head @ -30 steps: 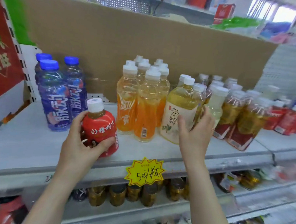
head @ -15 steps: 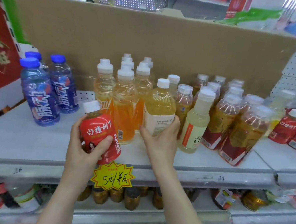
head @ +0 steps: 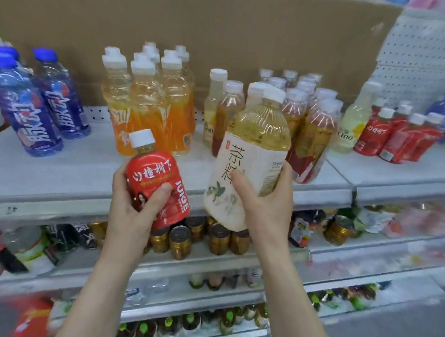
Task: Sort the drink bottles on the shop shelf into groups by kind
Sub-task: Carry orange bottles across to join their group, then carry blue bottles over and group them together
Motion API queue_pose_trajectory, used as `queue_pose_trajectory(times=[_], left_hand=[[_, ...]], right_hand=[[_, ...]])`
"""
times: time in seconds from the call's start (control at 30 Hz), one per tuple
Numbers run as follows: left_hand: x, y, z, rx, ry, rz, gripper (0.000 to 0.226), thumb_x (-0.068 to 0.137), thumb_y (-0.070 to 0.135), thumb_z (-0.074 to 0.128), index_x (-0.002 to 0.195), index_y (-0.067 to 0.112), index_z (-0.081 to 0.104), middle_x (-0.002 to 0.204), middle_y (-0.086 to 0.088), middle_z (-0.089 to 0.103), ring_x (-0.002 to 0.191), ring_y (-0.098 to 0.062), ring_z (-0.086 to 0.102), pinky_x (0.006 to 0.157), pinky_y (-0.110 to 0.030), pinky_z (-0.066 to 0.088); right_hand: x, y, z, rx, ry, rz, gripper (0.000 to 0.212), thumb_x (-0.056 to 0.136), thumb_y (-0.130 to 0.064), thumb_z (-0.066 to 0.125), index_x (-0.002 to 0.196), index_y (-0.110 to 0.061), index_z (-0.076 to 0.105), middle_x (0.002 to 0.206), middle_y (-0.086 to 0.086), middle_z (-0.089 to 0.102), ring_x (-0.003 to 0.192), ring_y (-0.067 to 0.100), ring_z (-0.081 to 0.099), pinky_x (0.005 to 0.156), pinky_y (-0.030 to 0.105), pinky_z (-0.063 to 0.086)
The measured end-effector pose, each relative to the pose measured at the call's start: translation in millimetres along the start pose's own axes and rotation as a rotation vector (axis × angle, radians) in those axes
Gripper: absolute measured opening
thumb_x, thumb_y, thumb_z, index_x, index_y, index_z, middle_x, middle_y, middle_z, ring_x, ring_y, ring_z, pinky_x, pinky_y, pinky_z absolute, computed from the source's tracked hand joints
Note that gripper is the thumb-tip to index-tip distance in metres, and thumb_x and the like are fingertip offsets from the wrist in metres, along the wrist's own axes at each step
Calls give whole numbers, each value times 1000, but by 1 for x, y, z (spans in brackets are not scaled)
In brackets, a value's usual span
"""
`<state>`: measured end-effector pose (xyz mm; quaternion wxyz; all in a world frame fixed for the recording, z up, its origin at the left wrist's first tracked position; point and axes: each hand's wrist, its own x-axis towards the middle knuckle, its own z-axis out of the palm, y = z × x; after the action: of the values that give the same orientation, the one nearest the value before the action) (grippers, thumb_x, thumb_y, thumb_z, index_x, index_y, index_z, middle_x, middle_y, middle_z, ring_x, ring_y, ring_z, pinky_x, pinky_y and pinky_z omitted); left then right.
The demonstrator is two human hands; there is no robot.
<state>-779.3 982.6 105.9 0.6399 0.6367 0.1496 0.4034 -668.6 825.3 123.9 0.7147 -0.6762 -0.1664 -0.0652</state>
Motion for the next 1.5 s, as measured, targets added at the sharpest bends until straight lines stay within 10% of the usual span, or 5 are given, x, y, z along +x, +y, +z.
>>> queue_pose_trajectory(times=[0.23, 0.6, 0.87, 1.07, 1.5], left_hand=[[-58, -20, 70, -59, -184, -176, 76, 66, 54, 75, 135, 42, 47, 128, 5, 60, 116, -17, 63, 96, -49, 54], [-123, -39, 270, -78, -416, -201, 72, 74, 41, 75, 138, 29, 44, 125, 2, 61, 110, -11, 64, 93, -34, 56], [-167, -56, 457, -141, -497, -234, 78, 68, 49, 75, 137, 30, 43, 129, -3, 59, 118, -22, 61, 100, -48, 53], [-174, -72, 563, -141, -607, -252, 80, 77, 39, 74, 146, 27, 36, 132, 2, 54, 111, -9, 61, 79, -24, 58], [-112, -113, 800, -251, -722, -214, 62, 86, 28, 75, 135, 43, 41, 130, 5, 57, 106, -7, 66, 78, -29, 60]], right_hand=[[-32, 15, -115, -109, 175, 121, 57, 69, -46, 80, 118, -27, 58, 104, -14, 72, 95, 4, 70, 80, 39, 61], [-4, 48, -324, -164, 382, 154, 51, 64, -45, 83, 107, -29, 60, 101, -9, 74, 92, 11, 72, 80, 45, 61], [53, 63, -492, -266, 468, 148, 63, 61, -49, 82, 113, -21, 59, 101, -10, 73, 94, 10, 71, 85, 46, 59], [109, 82, -572, -258, 540, 141, 61, 65, -45, 84, 115, -23, 59, 103, -11, 73, 96, 9, 71, 88, 47, 59], [295, 123, -717, -299, 606, 63, 61, 73, -32, 85, 124, -20, 56, 110, -9, 71, 99, 6, 70, 90, 42, 58]])
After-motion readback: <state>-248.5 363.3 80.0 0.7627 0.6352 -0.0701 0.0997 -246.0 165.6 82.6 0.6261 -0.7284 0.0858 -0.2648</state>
